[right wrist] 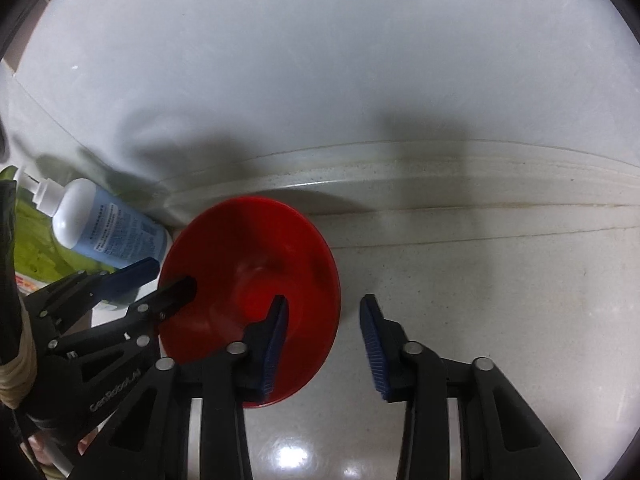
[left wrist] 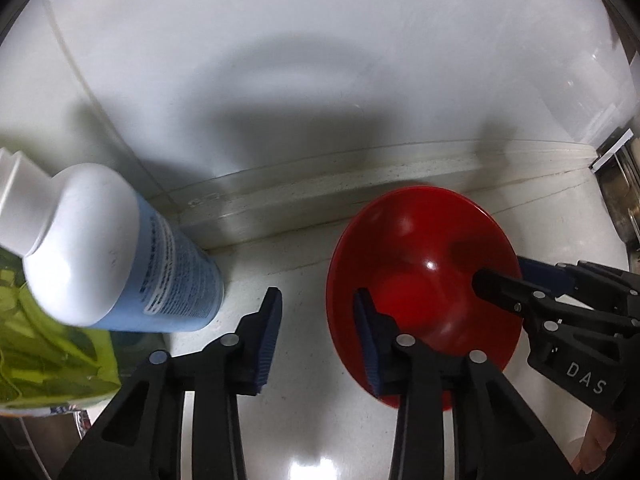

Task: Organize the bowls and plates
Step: 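Close the left gripper on the red bowl rim while the right gripper clamps it, then lift and carry the red-and-black bowl toward the pink bowl with both grippers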

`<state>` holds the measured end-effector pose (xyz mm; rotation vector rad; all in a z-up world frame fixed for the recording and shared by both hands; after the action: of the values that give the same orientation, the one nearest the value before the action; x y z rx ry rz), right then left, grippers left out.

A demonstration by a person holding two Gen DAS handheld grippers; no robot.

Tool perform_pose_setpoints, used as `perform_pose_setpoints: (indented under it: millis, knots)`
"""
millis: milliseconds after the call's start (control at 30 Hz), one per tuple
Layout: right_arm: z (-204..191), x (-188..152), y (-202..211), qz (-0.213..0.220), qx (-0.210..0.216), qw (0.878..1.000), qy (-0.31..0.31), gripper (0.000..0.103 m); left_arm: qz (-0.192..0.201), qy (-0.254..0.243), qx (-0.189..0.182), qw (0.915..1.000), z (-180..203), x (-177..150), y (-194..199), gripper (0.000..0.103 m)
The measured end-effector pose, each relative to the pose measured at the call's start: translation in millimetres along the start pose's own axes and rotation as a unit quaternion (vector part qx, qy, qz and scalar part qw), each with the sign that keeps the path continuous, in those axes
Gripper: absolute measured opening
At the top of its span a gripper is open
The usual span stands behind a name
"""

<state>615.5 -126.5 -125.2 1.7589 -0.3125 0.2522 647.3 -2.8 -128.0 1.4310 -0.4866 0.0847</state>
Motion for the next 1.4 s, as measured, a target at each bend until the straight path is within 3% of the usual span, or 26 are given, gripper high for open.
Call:
perform_pose_setpoints:
  millis: [233, 367, 833, 1400]
  knots:
    - [4, 1, -7, -0.013, 0.001, 1.0, -0.006, 0.015, -0.009, 0.003, -0.014, 0.9999, 3, 3, -5, 0.02]
    - [4, 1, -9, -0.015, 0.002, 1.0, -0.006, 0.011, -0.012, 0.007, -0.026, 0.9996, 2, 3, -11, 0.011]
    - [8, -7, 2, -0.017, 0.005, 1.0, -0.024, 0.01, -0.009, 0.025, -0.033, 0.9991, 4, -7, 2, 0.011]
    - [20, -48, 74, 0.019, 0.015, 0.998, -0.056, 0.01, 0.027, -0.004, -0.069, 0.9972, 28, -50, 87, 0.011]
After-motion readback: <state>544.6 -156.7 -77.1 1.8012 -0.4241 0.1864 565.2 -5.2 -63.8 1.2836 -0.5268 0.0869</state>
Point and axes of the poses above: each gripper's, at about its wrist camera, not at the fingertips, and y roughly against the way its jaws point, z to its right, x to its top, the point moved 2 cm from there along -y, roughly the way its jaws point, and after that the axes turned 1 degree about -x, right-handed, at the moved point
